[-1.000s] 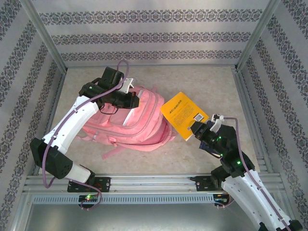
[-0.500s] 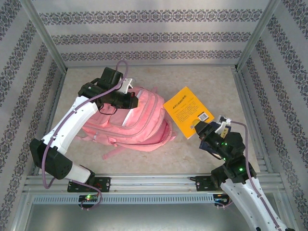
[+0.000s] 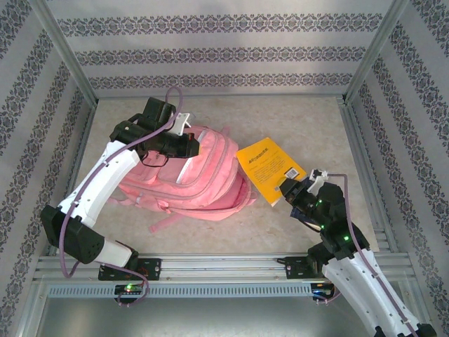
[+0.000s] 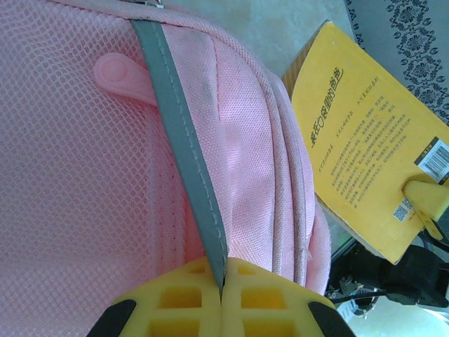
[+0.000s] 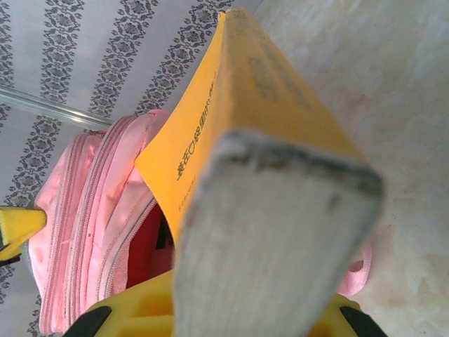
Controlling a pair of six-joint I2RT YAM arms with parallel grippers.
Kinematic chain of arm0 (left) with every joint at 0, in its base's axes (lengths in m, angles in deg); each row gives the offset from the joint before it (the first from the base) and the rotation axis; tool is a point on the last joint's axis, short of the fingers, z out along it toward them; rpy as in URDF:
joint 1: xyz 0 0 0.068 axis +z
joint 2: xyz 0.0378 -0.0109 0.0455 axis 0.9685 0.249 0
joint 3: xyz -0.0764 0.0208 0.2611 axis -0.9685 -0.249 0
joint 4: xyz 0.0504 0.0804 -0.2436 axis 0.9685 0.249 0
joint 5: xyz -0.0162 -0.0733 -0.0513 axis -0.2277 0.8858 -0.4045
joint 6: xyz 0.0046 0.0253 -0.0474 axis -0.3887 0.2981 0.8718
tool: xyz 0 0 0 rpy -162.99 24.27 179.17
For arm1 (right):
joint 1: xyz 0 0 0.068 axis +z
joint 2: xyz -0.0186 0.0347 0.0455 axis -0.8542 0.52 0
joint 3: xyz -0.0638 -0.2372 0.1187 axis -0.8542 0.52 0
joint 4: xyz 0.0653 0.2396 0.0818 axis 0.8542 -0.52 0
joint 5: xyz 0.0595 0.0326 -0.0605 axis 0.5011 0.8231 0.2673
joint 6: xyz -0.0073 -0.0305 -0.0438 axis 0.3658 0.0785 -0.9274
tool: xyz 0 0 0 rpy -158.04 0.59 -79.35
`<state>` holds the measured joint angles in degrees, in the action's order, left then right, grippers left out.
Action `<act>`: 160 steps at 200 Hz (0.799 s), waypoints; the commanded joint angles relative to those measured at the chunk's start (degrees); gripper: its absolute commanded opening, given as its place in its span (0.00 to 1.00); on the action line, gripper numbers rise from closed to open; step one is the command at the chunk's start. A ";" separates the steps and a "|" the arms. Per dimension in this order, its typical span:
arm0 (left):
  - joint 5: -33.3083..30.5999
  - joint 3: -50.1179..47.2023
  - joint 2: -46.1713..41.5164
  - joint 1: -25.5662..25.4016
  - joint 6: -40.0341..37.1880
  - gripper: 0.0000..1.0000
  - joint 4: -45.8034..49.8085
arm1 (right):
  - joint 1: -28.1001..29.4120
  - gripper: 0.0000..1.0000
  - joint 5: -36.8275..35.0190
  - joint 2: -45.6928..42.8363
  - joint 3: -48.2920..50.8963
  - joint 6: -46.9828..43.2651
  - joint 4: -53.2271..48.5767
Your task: Pack the student bag
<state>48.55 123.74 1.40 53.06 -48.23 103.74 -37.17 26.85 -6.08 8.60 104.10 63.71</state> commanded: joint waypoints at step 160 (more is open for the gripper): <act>7.92 -4.04 -3.20 2.39 3.11 0.00 -6.04 | 7.23 0.00 7.49 14.46 -1.58 7.13 26.46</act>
<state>53.41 121.40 0.20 55.46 -46.57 102.47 -34.09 32.16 6.45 9.16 109.28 74.82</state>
